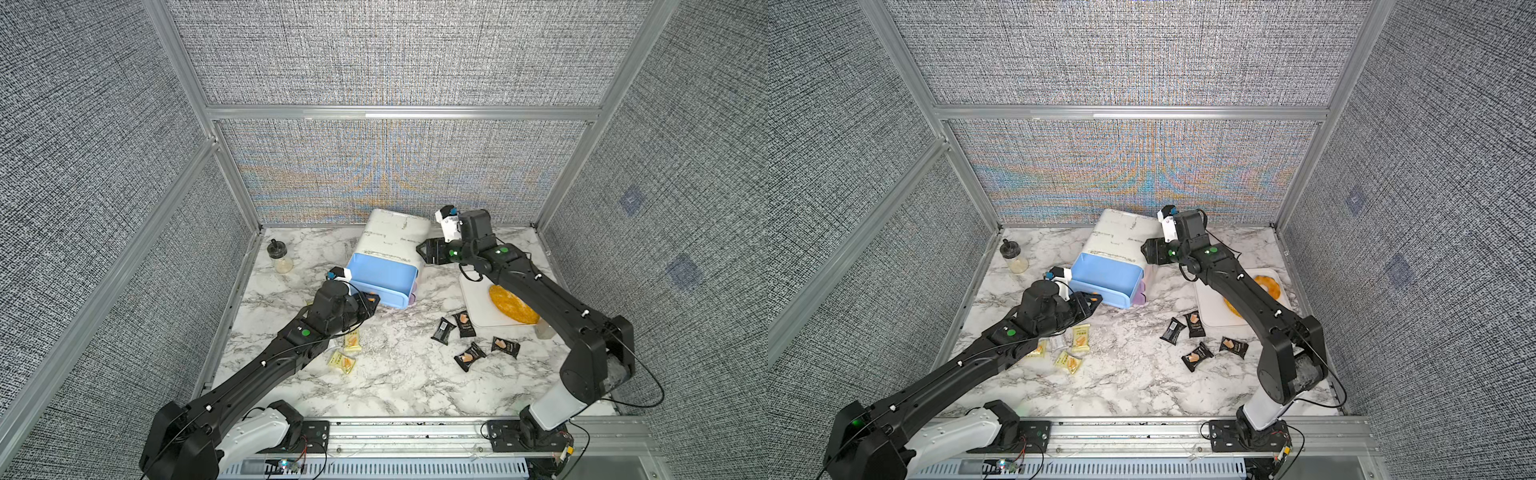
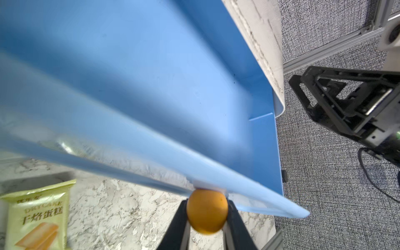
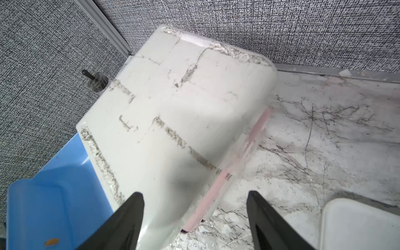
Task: Place the cookies into the drawer by color
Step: Open the drawer in the storage box, then pick up the cookie at the center of the board.
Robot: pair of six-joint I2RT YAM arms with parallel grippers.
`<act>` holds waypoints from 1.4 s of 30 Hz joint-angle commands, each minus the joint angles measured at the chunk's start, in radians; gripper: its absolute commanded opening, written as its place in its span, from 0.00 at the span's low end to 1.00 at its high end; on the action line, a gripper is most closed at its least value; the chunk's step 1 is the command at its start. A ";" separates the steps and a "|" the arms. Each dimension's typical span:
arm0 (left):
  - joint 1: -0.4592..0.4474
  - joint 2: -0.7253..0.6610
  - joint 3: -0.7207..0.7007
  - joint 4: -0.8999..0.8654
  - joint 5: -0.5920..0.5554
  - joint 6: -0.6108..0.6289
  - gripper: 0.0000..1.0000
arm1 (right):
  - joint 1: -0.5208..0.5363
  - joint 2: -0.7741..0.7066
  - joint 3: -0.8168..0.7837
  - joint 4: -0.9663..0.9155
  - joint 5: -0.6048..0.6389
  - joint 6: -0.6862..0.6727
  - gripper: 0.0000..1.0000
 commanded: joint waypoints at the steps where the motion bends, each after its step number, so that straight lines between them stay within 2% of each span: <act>1: 0.000 -0.024 0.013 -0.066 -0.020 -0.001 0.52 | 0.001 -0.057 -0.035 0.001 0.029 0.016 0.85; 3: -0.001 -0.045 0.023 -0.111 -0.022 0.006 0.65 | 0.000 -0.103 -0.069 -0.003 0.043 0.019 0.91; 5: -0.001 -0.081 0.021 -0.152 -0.027 0.010 0.73 | 0.001 -0.153 -0.106 -0.008 0.056 0.020 0.99; 8: -0.002 -0.161 0.004 -0.219 -0.043 0.010 0.83 | 0.000 -0.232 -0.168 -0.008 0.068 0.022 0.99; 16: -0.001 -0.391 -0.015 -0.468 -0.098 0.030 0.99 | 0.001 -0.422 -0.336 -0.064 0.129 0.071 0.99; 21: -0.002 -0.504 -0.038 -0.610 -0.125 0.016 0.99 | 0.008 -0.526 -0.477 -0.099 0.171 0.105 0.99; 26: -0.001 -0.554 -0.088 -0.645 -0.108 0.010 0.99 | 0.041 -0.605 -0.603 -0.150 0.248 0.185 0.99; 31: -0.002 -0.566 -0.177 -0.602 -0.096 -0.010 0.99 | 0.124 -0.633 -0.741 -0.144 0.326 0.271 0.99; 34: -0.004 -0.569 -0.223 -0.553 -0.098 -0.029 0.99 | 0.172 -0.617 -0.801 -0.140 0.393 0.330 0.95; 39: -0.005 -0.553 -0.270 -0.504 -0.101 -0.042 0.99 | 0.236 -0.603 -0.834 -0.180 0.512 0.455 0.88; 42: -0.005 -0.539 -0.283 -0.500 -0.102 -0.035 0.99 | 0.271 -0.591 -0.837 -0.221 0.565 0.546 0.86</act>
